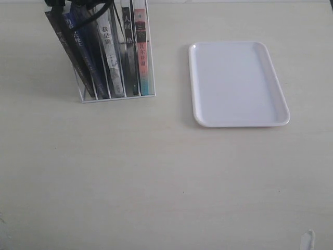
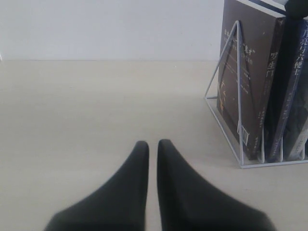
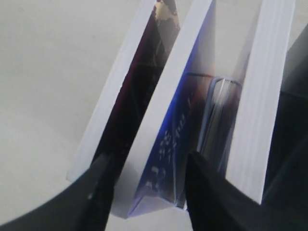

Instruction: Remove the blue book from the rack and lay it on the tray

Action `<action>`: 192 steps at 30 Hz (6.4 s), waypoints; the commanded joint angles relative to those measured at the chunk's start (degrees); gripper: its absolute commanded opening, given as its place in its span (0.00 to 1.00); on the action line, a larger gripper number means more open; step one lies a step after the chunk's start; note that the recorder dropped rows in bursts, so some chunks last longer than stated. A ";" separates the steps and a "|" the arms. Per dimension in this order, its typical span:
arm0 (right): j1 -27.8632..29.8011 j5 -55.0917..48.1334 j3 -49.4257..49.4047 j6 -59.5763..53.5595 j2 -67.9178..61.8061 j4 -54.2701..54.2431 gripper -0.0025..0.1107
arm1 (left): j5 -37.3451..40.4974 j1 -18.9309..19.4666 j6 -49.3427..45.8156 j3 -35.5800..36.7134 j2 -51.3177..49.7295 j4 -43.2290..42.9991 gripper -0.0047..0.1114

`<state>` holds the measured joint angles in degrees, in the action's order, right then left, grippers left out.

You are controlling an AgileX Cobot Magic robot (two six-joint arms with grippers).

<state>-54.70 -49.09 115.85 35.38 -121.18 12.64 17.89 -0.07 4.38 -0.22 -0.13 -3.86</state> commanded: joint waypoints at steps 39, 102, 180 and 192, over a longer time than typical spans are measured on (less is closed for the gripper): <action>0.47 -2.35 0.22 0.15 -1.30 0.87 0.30 | -0.35 -0.51 -0.12 0.22 0.13 -0.12 0.09; 0.35 3.00 0.22 -3.00 14.82 7.36 0.02 | -0.35 -0.51 -0.12 0.22 0.13 -0.12 0.09; 2.37 14.58 -65.42 -36.21 66.77 28.96 0.02 | -0.35 -0.51 -0.12 0.22 0.13 -0.12 0.09; 18.92 45.58 -83.73 -37.39 65.11 23.89 0.02 | -0.35 -0.51 -0.12 0.22 0.13 -0.12 0.09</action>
<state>-39.68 -11.55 34.08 -1.24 -55.24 35.52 17.89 -0.07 4.38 -0.22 -0.13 -3.86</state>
